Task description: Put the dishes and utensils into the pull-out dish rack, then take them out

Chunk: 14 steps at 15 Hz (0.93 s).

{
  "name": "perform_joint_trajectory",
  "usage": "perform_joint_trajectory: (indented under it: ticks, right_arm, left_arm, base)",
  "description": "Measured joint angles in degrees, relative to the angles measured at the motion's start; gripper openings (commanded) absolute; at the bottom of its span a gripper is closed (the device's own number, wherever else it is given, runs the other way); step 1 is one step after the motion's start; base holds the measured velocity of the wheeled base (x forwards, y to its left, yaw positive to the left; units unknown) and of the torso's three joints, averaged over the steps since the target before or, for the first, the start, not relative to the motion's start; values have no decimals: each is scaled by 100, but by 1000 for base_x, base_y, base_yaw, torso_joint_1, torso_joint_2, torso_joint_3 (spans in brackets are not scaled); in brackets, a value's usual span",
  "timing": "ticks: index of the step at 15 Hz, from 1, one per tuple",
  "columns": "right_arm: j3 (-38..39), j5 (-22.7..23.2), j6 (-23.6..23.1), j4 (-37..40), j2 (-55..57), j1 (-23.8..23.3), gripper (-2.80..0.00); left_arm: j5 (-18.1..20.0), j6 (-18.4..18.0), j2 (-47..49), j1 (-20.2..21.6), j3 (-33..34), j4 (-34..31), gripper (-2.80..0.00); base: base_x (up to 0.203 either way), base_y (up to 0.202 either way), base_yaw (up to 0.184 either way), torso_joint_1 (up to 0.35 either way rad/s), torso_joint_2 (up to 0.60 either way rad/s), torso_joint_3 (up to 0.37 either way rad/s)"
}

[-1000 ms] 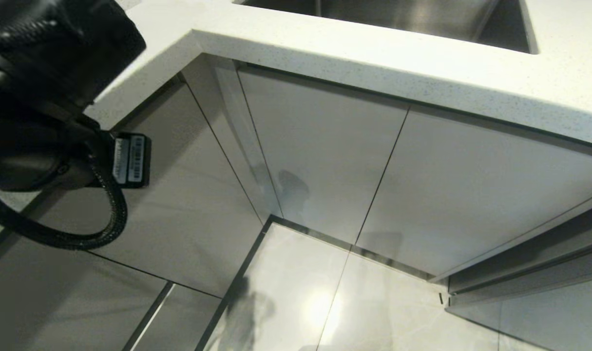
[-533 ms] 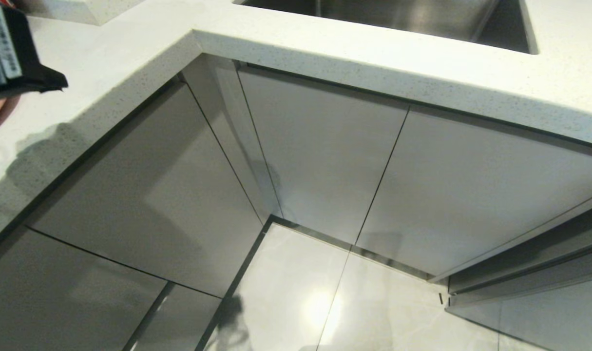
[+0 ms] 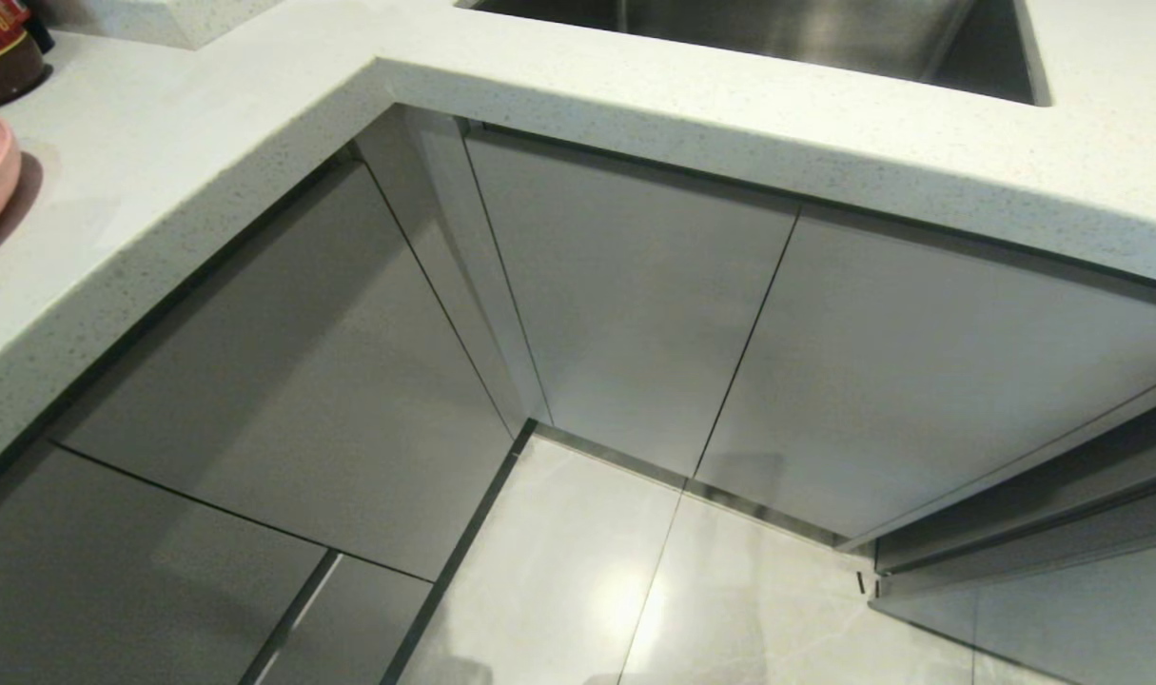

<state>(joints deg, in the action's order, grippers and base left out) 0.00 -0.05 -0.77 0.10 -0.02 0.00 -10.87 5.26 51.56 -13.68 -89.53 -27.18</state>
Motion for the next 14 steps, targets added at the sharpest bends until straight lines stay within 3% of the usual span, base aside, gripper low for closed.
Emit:
perform_joint_trajectory:
  ticks: [2,4,5,7,8,11,14]
  right_arm:
    - [0,2,0,0,0,0,-280]
    - [0,2,0,0,0,0,-280]
    - [0,2,0,0,0,0,-280]
    - [0,4,0,0,0,-2,-280]
    - [0,4,1,0,0,-2,-280]
    - [0,2,1,0,0,-2,-280]
    - [0,2,0,0,0,0,-280]
  left_arm:
    - [999,-542,-805,704,668,126,-280]
    - [1731,-1196,-1680,1155,1512,249,-280]
    - [1938,-1473,-2116,1334,1975,276,-280]
    - [1876,-1782,-2832,1610,2876,310,-280]
    - [1733,-1789,-3081,1708,3267,340,-280]
    - [1555,-1072,-3482,1839,4008,405,-280]
    - [1277,-416,-3620,1859,4299,372,-280]
  base:
    - [0,0,0,0,0,0]
    - [0,0,0,0,0,0]
    - [0,0,0,0,0,0]
    - [0,0,0,0,0,0]
    - [0,0,0,0,0,0]
    - [0,0,0,0,0,0]
    - [0,0,0,0,0,0]
